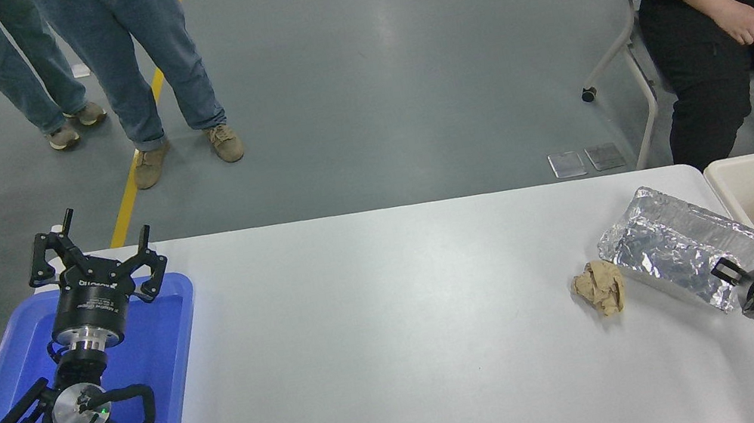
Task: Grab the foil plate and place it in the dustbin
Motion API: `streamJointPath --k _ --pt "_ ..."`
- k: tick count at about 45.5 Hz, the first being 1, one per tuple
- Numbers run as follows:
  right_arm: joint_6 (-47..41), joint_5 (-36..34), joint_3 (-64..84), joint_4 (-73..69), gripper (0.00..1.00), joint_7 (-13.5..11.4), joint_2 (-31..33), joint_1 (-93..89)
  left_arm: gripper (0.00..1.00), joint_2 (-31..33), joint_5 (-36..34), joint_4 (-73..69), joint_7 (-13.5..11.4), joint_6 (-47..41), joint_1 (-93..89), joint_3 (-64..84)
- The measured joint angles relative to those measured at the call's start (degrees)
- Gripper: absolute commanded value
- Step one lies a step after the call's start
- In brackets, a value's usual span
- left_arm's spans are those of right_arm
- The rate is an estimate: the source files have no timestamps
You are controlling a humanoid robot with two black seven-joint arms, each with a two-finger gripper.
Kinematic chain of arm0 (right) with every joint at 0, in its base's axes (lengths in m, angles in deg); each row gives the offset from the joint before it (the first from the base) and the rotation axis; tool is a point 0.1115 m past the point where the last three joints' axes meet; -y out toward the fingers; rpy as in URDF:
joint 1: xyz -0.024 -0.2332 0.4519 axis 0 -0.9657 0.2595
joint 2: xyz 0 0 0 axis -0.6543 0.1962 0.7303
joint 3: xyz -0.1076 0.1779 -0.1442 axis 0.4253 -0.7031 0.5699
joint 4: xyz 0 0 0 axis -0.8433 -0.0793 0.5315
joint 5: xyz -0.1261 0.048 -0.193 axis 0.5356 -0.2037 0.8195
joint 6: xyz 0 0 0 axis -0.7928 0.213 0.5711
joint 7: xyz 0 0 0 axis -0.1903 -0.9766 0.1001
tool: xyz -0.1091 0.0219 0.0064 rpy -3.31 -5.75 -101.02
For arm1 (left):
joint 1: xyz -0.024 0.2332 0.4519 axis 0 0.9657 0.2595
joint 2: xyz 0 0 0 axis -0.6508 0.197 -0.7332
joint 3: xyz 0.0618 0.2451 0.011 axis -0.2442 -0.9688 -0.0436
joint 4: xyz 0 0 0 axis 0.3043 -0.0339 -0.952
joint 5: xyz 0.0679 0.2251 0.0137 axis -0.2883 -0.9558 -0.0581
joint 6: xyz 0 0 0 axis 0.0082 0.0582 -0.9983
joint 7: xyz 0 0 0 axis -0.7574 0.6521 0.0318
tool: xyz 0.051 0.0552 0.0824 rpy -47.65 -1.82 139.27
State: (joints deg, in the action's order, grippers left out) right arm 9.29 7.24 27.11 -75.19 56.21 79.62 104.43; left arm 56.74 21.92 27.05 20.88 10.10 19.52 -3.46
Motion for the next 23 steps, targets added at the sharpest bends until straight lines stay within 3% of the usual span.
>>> streamJointPath --k 23 --pt "-3.7 0.6 4.6 -8.3 0.00 -2.4 8.2 15.1 1.00 0.0 0.0 0.0 0.0 0.0 0.0 0.0"
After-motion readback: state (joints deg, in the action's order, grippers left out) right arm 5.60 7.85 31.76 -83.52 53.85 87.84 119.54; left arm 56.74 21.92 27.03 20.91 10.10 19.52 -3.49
